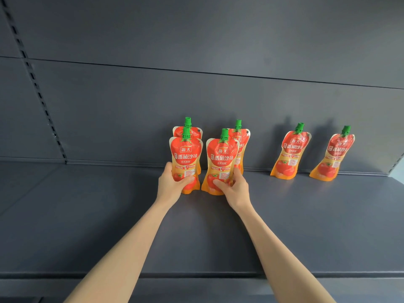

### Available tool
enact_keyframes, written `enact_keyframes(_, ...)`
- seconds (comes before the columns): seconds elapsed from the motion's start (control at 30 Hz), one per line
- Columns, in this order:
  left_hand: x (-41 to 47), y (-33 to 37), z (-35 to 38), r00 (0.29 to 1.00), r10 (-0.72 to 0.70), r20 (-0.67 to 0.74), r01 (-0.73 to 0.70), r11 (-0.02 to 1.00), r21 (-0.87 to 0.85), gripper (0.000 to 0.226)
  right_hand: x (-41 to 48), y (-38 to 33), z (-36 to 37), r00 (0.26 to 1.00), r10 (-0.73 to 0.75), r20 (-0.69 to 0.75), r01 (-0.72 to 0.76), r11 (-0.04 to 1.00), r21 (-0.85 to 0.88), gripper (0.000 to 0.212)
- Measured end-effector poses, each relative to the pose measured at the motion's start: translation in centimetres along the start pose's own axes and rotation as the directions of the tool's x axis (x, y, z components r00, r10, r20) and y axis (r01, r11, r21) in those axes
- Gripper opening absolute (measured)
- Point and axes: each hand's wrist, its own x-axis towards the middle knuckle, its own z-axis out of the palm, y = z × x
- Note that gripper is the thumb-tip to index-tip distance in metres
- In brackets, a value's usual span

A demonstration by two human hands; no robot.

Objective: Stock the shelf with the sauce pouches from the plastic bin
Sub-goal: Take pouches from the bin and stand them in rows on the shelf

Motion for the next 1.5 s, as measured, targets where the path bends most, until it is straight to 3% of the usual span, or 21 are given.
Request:
enact_keyframes(0.3, 0.3, -1.2, -0.8, 0.985, -0.067, 0.160, 0.086, 0.990, -0.112, 0.049, 0.9, 0.0, 0.8, 1.000, 0.001, 0.016, -0.002, 1.000, 0.020, 0.048)
enact_keyframes(0.77, 1.4, -1.2, -1.3, 0.986, -0.038, 0.162, 0.043, 0.999, -0.027, 0.051, 1.5, 0.2, 1.3, 1.000, 0.014, 0.010, -0.013, 0.999, -0.041, 0.051)
enact_keyframes(1.33, 1.4, -1.3, -0.5, 0.998, -0.029, 0.059, 0.025, 0.997, 0.069, 0.057, 1.5, 0.0, 1.4, 0.998, 0.000, -0.058, -0.003, 0.999, -0.043, 0.055)
enact_keyframes(1.5, 0.3, -0.6, -1.1, 0.987, 0.038, -0.157, -0.019, 0.992, 0.123, 0.063, 1.4, 0.0, 1.2, 0.999, 0.008, -0.044, -0.009, 1.000, -0.023, 0.052)
